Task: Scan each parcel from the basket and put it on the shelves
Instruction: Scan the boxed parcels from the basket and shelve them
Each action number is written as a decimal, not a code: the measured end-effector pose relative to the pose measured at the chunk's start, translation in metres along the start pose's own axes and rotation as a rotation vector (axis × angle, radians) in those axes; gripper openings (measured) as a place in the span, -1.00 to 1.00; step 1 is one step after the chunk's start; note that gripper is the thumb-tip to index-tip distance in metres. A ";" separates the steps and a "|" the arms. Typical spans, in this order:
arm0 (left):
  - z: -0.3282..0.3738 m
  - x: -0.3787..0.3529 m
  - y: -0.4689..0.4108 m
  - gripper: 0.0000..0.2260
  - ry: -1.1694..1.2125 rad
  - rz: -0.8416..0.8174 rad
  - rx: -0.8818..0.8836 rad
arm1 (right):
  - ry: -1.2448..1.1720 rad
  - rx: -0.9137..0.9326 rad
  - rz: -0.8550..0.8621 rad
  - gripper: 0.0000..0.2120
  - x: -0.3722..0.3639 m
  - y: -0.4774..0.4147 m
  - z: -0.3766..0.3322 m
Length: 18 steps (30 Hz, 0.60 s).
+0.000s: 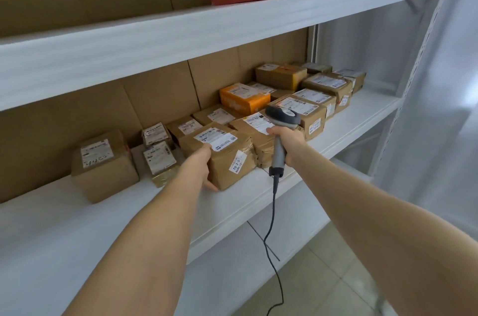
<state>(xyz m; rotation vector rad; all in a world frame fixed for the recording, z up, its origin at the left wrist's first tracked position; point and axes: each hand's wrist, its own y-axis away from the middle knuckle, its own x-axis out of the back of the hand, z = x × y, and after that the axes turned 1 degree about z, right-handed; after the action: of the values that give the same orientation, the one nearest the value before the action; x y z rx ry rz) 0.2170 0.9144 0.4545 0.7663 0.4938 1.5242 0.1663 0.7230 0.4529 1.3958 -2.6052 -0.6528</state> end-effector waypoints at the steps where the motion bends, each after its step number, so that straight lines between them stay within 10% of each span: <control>1: 0.001 0.001 -0.003 -0.57 0.003 -0.005 0.000 | 0.003 -0.003 0.005 -0.56 -0.002 0.000 0.001; 12: 0.008 0.000 -0.022 -0.71 -0.102 -0.036 -0.114 | 0.016 0.004 0.010 -0.60 -0.012 0.003 0.006; 18: 0.022 0.003 -0.022 -0.55 -0.406 0.263 -0.380 | -0.036 0.031 0.005 -0.55 -0.004 0.004 0.007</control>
<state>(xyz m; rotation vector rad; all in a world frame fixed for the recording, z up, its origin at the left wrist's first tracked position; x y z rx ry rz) 0.2481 0.9164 0.4539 0.8322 -0.2034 1.5848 0.1632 0.7310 0.4486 1.3988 -2.6566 -0.6459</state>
